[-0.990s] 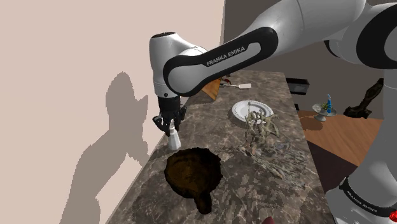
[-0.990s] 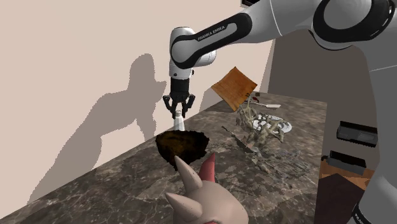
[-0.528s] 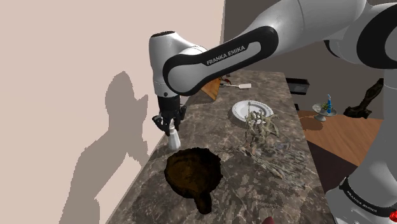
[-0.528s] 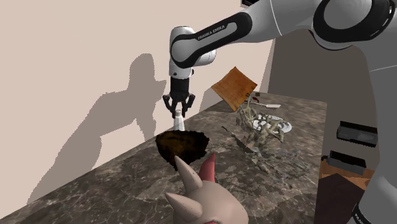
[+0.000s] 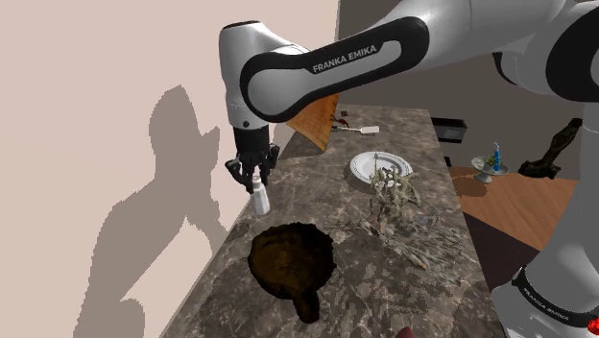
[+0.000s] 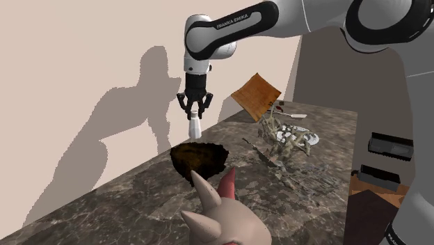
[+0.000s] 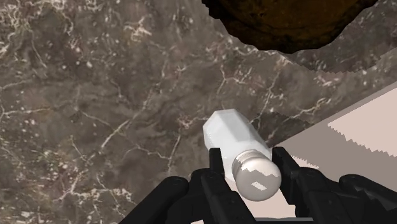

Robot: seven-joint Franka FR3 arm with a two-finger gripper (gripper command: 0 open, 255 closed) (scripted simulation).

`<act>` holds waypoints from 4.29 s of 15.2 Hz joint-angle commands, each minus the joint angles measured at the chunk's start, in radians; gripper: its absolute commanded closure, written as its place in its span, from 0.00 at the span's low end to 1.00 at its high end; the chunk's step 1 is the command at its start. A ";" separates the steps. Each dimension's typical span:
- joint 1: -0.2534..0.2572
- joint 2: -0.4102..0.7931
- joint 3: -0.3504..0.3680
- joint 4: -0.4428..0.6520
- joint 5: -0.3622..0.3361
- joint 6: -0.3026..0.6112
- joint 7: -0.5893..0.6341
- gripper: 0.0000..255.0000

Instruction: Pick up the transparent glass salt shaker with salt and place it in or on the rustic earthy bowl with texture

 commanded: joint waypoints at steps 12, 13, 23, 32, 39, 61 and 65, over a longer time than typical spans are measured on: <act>0.010 -0.011 0.006 0.159 0.005 -0.168 0.000 1.00; 0.011 -0.009 0.006 0.175 0.005 -0.183 0.001 1.00; 0.036 0.028 0.007 0.367 -0.008 -0.338 0.007 1.00; 0.049 -0.228 0.057 0.064 0.069 -0.275 0.100 1.00; 0.091 -0.402 0.106 -0.096 0.136 -0.268 0.196 1.00; 0.089 -0.418 0.105 -0.390 0.147 0.011 0.178 1.00; 0.089 -0.418 0.105 -0.390 0.147 0.011 0.178 1.00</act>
